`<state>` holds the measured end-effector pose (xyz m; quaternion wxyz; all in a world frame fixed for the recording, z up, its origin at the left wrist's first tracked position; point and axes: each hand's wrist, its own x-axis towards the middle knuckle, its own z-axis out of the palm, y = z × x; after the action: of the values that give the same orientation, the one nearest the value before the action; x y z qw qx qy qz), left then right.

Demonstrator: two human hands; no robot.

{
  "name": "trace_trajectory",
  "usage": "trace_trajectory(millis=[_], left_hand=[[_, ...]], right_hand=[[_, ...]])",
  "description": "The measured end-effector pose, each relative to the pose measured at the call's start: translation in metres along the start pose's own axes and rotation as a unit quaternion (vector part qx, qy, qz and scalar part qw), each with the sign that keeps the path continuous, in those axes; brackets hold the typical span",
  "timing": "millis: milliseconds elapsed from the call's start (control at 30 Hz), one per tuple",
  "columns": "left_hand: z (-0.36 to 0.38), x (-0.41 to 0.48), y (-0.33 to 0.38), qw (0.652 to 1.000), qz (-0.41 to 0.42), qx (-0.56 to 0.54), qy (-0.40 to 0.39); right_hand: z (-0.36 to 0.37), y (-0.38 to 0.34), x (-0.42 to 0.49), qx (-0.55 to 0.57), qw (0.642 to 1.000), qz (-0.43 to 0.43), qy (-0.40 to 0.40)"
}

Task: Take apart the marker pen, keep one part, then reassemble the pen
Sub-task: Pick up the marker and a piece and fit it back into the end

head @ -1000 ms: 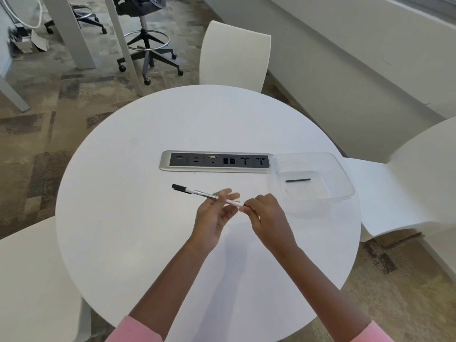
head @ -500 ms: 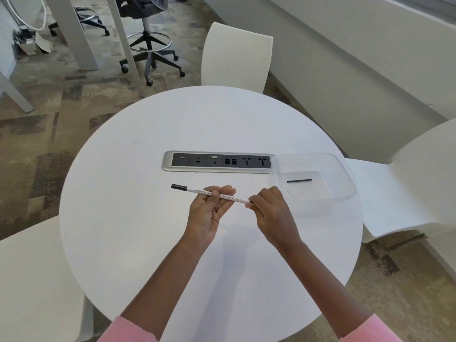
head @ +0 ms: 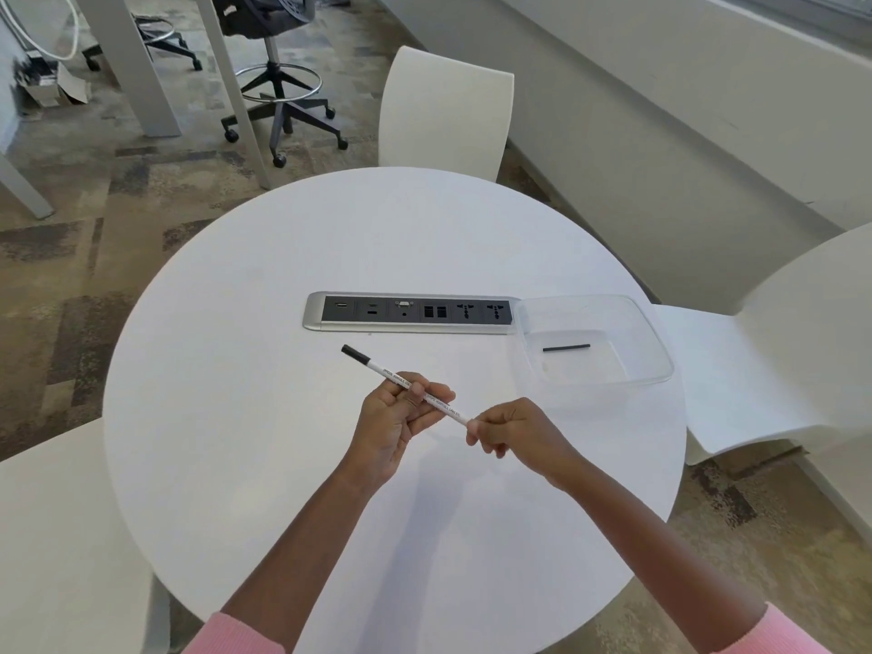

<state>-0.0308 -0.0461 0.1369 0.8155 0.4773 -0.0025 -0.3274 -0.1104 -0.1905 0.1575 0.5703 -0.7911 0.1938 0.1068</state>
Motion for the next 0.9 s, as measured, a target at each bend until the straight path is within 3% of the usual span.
trace_trajectory(millis=[100,333,467,633,700,900], left_hand=[[-0.003,0.002,-0.003,0.999,-0.027,0.035,-0.019],[-0.004,0.007,-0.016,0.992,-0.056,0.096,-0.065],[-0.008,0.010,-0.020,0.991,-0.060,0.104,-0.059],[-0.015,0.014,-0.024,0.971,-0.034,0.238,0.000],[-0.022,0.018,-0.028,0.938,-0.005,0.342,0.053],[-0.053,0.025,-0.043,0.753,0.052,0.646,0.111]], right_hand=[[-0.002,0.000,-0.001,-0.087,0.995,0.025,-0.050],[0.018,-0.006,0.008,-0.202,0.974,-0.085,0.064],[0.030,-0.005,0.016,-0.194,0.972,-0.107,0.073],[0.044,0.003,0.023,-0.139,0.983,-0.062,0.103],[0.047,0.009,0.030,-0.132,0.984,-0.023,0.117],[0.060,0.029,0.055,-0.156,0.970,0.070,0.171]])
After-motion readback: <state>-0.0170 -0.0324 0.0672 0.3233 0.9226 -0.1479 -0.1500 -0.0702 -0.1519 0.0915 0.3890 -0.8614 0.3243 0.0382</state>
